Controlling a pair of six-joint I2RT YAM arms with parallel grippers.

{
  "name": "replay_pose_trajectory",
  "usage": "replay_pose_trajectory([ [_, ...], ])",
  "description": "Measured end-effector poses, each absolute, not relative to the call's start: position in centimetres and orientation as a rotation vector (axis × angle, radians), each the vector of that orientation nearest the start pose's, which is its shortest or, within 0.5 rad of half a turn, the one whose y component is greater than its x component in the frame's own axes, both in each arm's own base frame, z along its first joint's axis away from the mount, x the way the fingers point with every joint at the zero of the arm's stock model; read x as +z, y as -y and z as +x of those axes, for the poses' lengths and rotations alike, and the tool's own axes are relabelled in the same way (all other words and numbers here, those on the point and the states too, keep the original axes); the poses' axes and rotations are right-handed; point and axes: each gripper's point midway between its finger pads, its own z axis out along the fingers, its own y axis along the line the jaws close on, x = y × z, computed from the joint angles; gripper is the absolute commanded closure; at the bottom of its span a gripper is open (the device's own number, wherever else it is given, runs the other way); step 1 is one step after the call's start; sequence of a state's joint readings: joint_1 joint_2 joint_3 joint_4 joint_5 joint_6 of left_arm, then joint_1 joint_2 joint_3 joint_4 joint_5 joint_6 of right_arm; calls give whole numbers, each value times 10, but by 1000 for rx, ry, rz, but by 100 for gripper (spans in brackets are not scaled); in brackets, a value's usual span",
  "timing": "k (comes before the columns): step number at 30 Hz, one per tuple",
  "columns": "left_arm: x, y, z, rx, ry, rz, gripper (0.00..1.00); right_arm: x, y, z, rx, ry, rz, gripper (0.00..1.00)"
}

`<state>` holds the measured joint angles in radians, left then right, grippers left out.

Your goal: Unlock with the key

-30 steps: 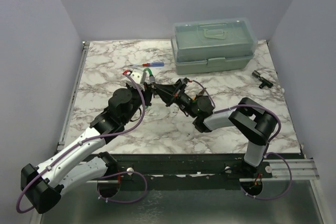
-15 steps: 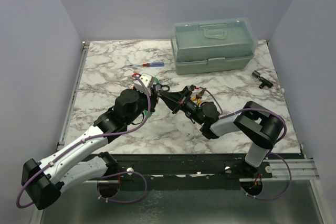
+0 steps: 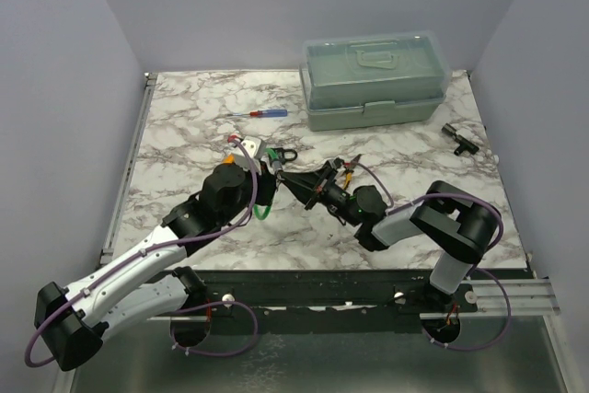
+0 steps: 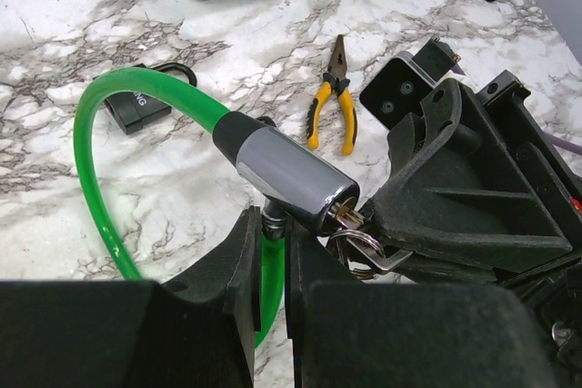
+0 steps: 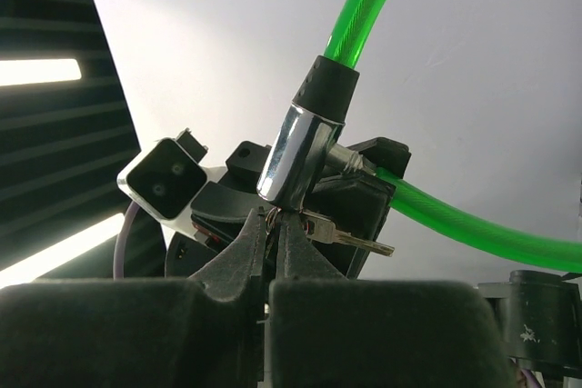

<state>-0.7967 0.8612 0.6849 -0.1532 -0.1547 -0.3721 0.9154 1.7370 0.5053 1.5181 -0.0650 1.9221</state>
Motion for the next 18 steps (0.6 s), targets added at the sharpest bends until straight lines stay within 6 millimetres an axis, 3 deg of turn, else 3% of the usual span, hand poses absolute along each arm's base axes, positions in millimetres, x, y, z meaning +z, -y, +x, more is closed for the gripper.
replay_pose_trajectory([
  [18,200,222,227,-743,-1969,133,100,238,-375,220,2335,-1627,781,100],
])
